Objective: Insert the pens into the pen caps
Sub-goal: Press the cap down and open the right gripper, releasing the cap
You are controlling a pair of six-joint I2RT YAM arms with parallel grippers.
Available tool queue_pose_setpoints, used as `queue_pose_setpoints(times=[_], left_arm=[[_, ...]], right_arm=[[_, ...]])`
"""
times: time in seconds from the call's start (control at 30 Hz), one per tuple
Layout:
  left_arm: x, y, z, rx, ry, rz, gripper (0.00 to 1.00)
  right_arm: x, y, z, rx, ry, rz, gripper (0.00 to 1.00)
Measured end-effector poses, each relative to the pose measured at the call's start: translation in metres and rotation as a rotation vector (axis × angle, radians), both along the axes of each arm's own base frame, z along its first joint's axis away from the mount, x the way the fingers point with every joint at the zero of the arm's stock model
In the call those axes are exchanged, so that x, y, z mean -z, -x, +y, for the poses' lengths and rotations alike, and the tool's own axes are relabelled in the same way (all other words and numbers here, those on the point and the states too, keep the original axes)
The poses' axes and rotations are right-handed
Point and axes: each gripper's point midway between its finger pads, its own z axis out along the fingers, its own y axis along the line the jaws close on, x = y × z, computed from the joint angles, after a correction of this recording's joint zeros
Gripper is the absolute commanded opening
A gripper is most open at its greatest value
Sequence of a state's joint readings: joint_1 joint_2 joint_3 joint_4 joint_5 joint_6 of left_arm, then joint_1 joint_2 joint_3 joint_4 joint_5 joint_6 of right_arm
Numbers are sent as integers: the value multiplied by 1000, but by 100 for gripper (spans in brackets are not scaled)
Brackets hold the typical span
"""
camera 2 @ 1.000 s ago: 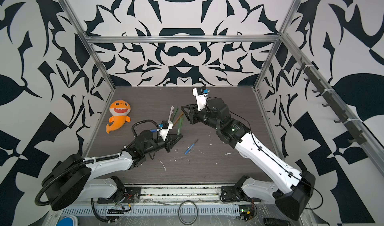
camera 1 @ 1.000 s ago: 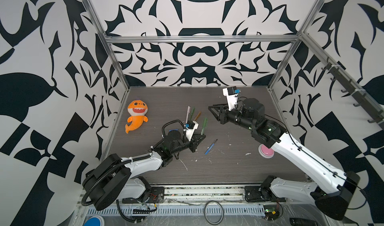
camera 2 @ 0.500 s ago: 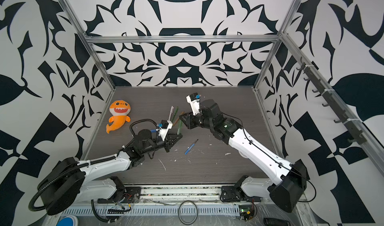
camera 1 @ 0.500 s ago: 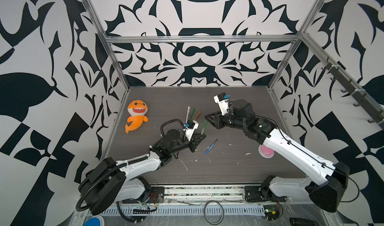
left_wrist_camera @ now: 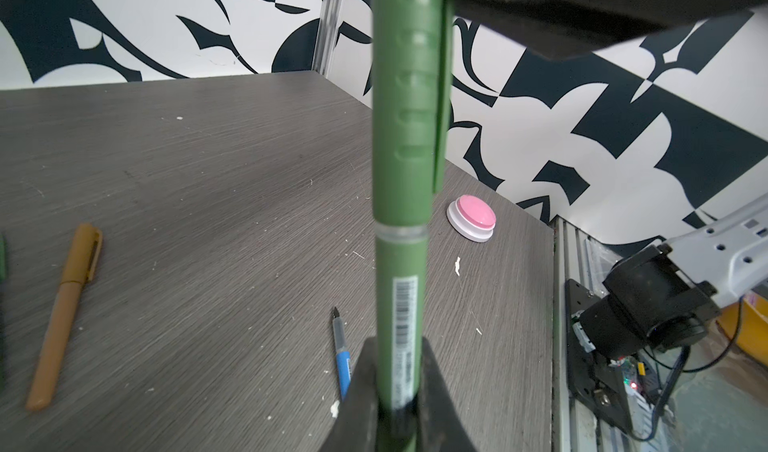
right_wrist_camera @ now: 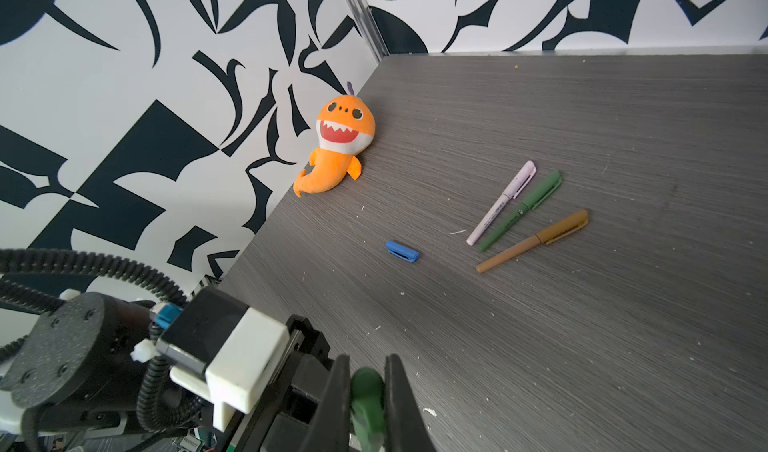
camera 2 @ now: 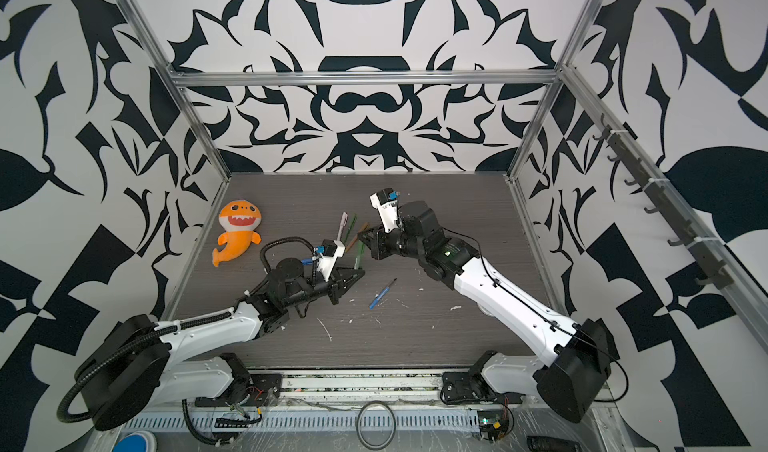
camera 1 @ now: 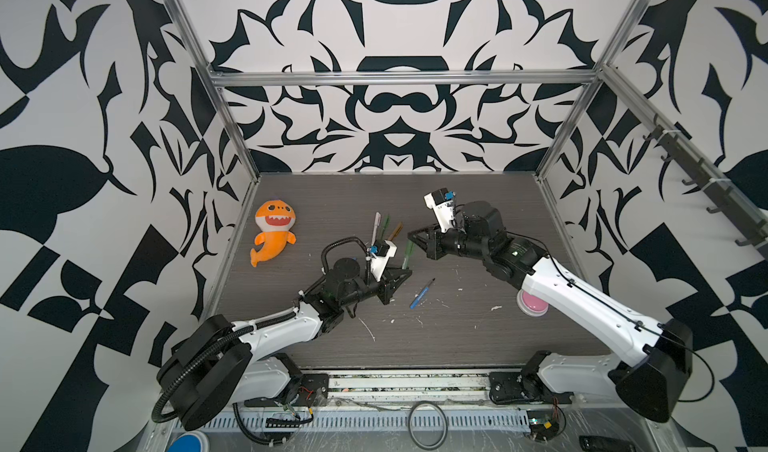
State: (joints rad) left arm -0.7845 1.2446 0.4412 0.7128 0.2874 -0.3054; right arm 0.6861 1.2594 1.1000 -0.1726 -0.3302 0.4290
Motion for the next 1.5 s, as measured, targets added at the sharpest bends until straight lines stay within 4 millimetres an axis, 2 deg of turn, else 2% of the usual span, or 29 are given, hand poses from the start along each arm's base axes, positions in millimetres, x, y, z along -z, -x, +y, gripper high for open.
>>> queue_pose_setpoints(times=[0.3, 0.73, 0.93, 1.2, 1.37, 1.5], left_arm=[[-13, -3, -2, -17, 53, 6, 4], [-32, -23, -2, -41, 21, -18, 3], [-36, -29, 0, -37, -4, -26, 2], [-27, -29, 2, -13, -47, 7, 2], [-22, -29, -2, 21, -56, 33, 2], [-13, -32, -10, 65, -86, 67, 2]], right_arm=[[-10, 1, -2, -16, -42, -103, 0], [-21, -13, -2, 17, -116, -212, 0], [-20, -16, -4, 39, -152, -227, 0], [-8, -19, -6, 77, -189, -201, 0], [-7, -22, -11, 122, -192, -176, 8], [-7, -29, -19, 178, -142, -121, 26]])
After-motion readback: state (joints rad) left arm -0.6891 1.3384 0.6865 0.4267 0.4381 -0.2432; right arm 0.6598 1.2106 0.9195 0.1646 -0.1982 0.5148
